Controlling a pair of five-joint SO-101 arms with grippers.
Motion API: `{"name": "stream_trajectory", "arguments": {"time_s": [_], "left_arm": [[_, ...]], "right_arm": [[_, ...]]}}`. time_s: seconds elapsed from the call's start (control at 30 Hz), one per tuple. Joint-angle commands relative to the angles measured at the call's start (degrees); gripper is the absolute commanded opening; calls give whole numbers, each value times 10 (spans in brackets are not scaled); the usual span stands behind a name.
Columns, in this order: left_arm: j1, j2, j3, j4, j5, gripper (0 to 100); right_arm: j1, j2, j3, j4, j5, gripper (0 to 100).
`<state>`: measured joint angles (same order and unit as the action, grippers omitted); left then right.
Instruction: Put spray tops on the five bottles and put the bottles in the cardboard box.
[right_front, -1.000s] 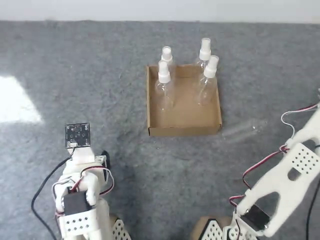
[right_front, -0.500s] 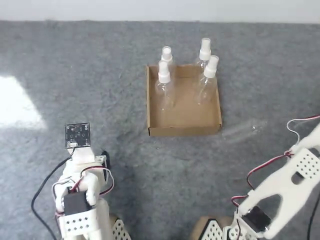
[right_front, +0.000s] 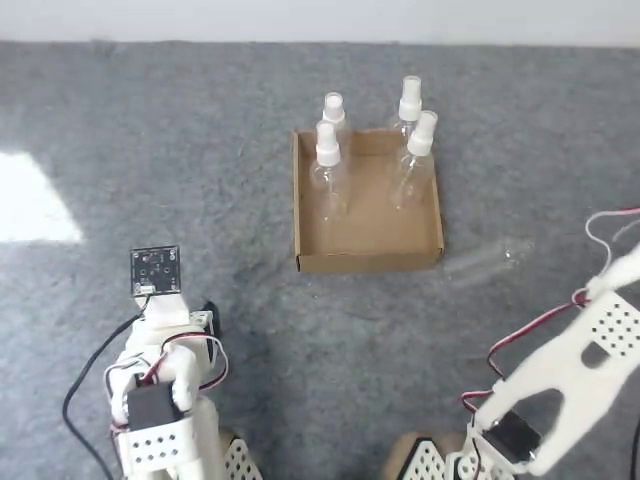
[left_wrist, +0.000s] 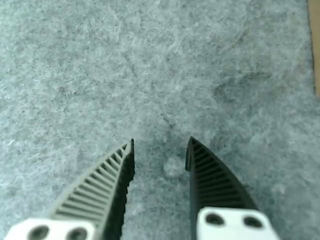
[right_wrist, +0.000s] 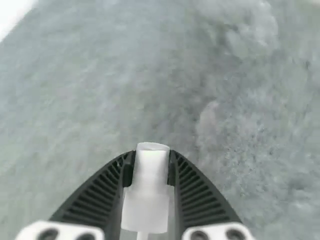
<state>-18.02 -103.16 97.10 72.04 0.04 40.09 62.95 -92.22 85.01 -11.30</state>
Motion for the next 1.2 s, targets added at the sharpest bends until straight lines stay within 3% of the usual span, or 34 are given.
{"name": "stream_trajectory", "arguments": {"time_s": [0.0,0.2,0.33,0.4,0.53,0.7,0.83,0.97,1.17], "left_arm": [[2,-11,-6,3,-3,152],[2,-11,-6,3,-3,152],[-24,-11,-6,-4,-14,155],[-43,-11,-6,-41,-79,154],[-113,-11,-21,-110,-200,152],[-178,-7,-108,-113,-222,153],[-185,-7,-209,-39,-226,155],[-186,34,-300,2,-226,154],[-186,272,-441,2,-227,152]], "right_arm": [[-51,-160,-39,149,105,6],[-125,-303,45,182,150,6],[-206,-465,247,183,151,6],[-262,-575,384,182,160,6],[-449,-781,636,175,174,6],[-729,-881,862,112,148,6],[-876,-867,968,-7,146,6],[-929,-823,1015,-109,111,6],[-906,-733,1035,-228,64,6]]}}
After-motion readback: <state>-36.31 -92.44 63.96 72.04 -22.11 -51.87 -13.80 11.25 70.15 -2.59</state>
